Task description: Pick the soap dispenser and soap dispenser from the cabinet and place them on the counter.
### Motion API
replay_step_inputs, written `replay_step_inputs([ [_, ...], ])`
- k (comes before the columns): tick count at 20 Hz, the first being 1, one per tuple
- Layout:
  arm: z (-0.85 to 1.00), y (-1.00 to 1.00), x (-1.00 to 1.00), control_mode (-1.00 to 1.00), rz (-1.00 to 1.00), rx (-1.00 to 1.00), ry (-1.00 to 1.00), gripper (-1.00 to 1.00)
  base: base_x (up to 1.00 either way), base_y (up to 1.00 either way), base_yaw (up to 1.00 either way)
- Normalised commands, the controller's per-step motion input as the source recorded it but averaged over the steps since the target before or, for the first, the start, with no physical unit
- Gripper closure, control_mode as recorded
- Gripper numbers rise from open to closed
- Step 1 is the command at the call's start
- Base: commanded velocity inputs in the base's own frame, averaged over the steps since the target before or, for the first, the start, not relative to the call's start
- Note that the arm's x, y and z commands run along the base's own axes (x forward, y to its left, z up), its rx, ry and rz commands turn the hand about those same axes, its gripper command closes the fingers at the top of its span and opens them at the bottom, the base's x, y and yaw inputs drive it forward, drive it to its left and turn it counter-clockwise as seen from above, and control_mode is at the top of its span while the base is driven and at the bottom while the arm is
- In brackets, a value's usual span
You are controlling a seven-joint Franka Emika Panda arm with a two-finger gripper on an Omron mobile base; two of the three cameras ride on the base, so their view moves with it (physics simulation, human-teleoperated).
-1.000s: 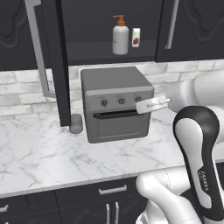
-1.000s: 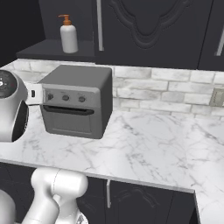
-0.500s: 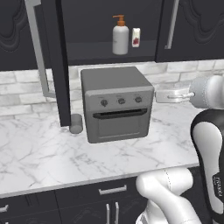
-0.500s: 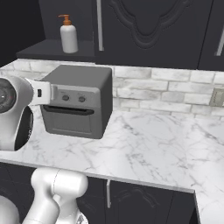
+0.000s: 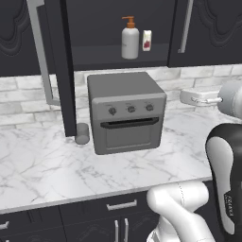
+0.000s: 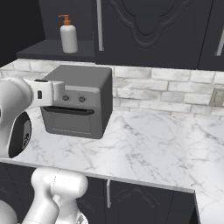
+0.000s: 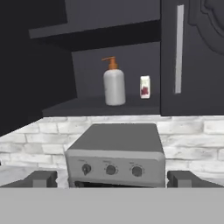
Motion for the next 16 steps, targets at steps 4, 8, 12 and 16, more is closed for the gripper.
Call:
replay_step_inputs([
  [4, 0.16, -0.35, 0.0, -1.0, -0.17, 0.0, -0.07, -1.0, 0.0, 0.0, 0.0],
  [8, 0.26, -0.38, 0.0, -1.0, -0.18, 0.0, -0.1, -1.0, 0.0, 0.0, 0.0],
  [12, 0.14, -0.37, 0.0, -1.0, -0.18, 0.0, -0.12, -1.0, 0.0, 0.0, 0.0],
  [16, 0.05, -0.34, 0.0, -1.0, -0.13, 0.01, -0.11, -1.0, 0.0, 0.0, 0.0],
])
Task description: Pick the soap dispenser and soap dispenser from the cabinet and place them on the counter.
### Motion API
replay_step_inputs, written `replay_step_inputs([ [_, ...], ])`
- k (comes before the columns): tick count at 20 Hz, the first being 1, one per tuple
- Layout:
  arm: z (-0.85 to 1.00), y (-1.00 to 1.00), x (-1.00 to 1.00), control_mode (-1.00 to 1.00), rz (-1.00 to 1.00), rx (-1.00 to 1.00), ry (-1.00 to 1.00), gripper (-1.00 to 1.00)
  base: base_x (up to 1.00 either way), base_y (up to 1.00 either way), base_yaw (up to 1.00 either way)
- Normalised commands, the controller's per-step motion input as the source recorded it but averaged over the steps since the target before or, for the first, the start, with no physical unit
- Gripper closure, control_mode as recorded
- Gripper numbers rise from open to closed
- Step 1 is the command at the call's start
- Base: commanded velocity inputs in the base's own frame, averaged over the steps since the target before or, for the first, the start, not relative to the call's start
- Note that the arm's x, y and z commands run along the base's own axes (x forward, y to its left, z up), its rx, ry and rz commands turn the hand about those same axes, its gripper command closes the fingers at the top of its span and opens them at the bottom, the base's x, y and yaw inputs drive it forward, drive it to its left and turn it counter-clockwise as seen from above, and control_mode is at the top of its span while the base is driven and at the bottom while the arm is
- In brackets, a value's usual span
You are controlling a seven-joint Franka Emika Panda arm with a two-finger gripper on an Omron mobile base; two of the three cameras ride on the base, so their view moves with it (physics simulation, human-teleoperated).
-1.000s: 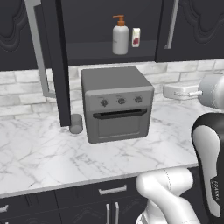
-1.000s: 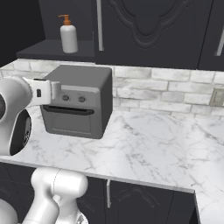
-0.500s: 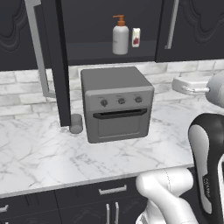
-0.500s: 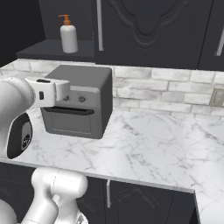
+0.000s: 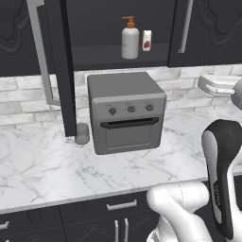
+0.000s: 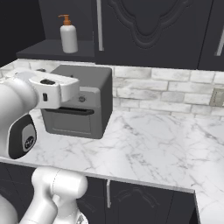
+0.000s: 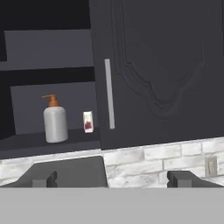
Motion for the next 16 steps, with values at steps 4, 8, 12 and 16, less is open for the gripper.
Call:
replay_step_inputs([
  [4, 0.08, -0.17, -0.01, -1.0, -0.05, 0.03, -0.09, -1.0, 0.0, 0.0, 0.0],
  [8, 0.0, 0.0, 0.0, -1.0, 0.0, 0.0, 0.0, -1.0, 0.0, 0.0, 0.0],
  [12, 0.15, 0.0, 0.05, -1.0, 0.0, 0.0, -0.05, -1.0, 0.0, 0.0, 0.0],
  [16, 0.34, 0.0, 0.14, -1.0, 0.02, 0.0, -0.11, -1.0, 0.0, 0.0, 0.0],
])
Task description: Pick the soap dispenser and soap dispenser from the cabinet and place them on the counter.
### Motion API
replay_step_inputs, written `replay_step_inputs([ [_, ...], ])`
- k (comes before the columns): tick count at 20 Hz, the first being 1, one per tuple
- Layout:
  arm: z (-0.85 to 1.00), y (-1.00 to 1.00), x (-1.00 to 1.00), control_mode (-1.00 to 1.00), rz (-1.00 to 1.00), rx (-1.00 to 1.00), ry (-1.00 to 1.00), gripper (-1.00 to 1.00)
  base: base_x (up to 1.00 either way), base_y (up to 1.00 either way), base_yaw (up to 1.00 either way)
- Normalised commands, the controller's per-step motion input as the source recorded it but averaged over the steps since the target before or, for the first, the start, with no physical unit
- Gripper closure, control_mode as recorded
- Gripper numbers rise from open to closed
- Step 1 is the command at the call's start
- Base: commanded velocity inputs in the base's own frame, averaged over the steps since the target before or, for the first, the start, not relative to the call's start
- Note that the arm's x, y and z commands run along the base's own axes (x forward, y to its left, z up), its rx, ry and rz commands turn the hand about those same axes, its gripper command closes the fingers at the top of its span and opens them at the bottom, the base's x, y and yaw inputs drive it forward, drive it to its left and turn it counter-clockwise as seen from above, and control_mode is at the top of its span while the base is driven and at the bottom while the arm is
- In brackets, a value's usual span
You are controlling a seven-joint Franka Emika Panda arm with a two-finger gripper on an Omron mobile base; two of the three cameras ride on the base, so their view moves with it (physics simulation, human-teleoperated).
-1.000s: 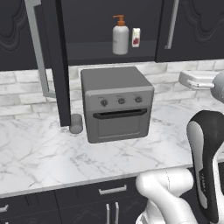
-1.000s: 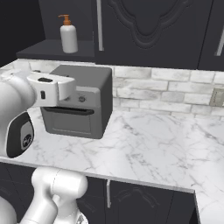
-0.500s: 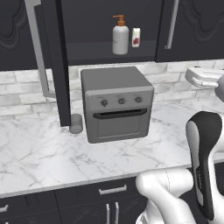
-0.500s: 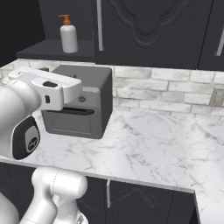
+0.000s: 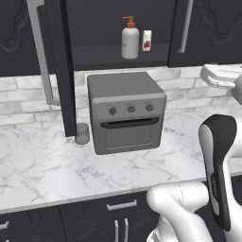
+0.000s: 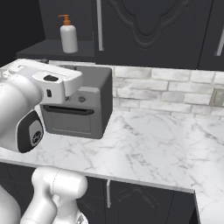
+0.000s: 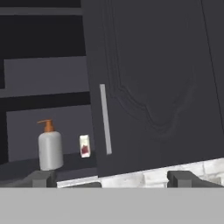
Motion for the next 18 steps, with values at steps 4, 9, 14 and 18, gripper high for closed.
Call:
replay_step_inputs([
  [4, 0.23, 0.0, 0.19, -1.0, 0.04, 0.0, -0.08, -1.0, 0.0, 0.0, 0.0],
  [9, 0.08, 0.0, 0.25, -1.0, 0.04, 0.0, -0.03, -1.0, 0.0, 0.0, 0.0],
  [14, 0.0, 0.0, 0.14, -1.0, 0.01, 0.0, -0.01, -1.0, 0.0, 0.0, 0.0],
  [18, 0.0, 0.0, 0.04, -1.0, 0.0, 0.0, 0.0, -1.0, 0.0, 0.0, 0.0],
])
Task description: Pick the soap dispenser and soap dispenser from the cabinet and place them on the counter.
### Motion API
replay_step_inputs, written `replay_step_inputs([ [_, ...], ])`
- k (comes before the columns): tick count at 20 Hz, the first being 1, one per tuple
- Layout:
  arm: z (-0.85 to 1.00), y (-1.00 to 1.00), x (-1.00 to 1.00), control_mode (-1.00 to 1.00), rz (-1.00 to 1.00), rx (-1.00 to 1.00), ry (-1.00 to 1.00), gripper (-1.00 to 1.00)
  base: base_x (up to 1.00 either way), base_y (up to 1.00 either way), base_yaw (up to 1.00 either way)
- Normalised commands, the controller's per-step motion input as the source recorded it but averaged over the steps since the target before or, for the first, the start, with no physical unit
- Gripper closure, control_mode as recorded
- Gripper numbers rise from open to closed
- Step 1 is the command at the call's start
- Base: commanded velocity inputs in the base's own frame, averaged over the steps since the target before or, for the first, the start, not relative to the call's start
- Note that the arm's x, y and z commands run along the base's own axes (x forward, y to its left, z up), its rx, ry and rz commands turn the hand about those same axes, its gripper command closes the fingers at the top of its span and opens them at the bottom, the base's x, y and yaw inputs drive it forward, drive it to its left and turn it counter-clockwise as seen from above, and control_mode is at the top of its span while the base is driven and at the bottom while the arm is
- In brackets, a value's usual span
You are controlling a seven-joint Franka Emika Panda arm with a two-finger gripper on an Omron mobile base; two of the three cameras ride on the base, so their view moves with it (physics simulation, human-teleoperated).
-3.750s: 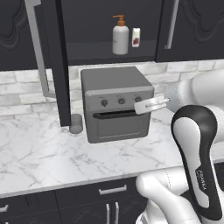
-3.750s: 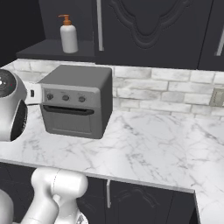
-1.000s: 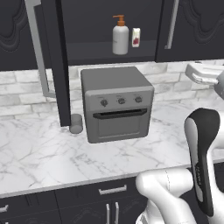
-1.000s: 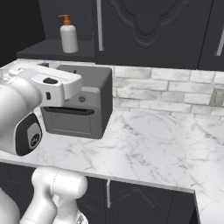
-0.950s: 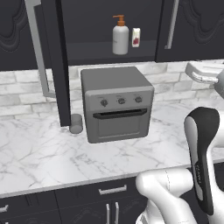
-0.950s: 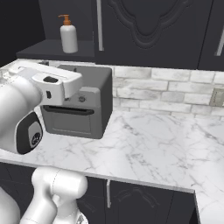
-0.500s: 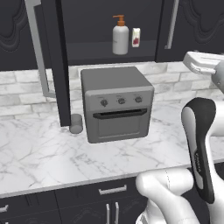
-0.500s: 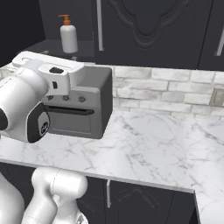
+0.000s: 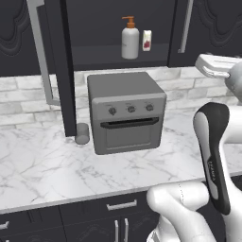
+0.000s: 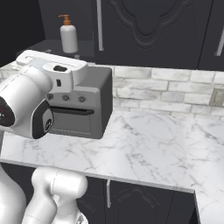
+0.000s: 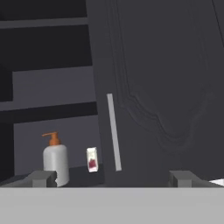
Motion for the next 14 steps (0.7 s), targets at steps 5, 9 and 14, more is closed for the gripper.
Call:
replay_step_inputs([
  [5, 0.0, 0.0, 0.24, -1.0, 0.0, 0.0, 0.02, -1.0, 0.0, 0.0, 0.0],
  [9, 0.0, 0.0, 0.31, -1.0, 0.0, 0.0, 0.06, -1.0, 0.0, 0.0, 0.0],
  [14, 0.0, -0.03, 0.31, -1.0, 0.0, 0.0, 0.05, -1.0, 0.0, 0.0, 0.0],
])
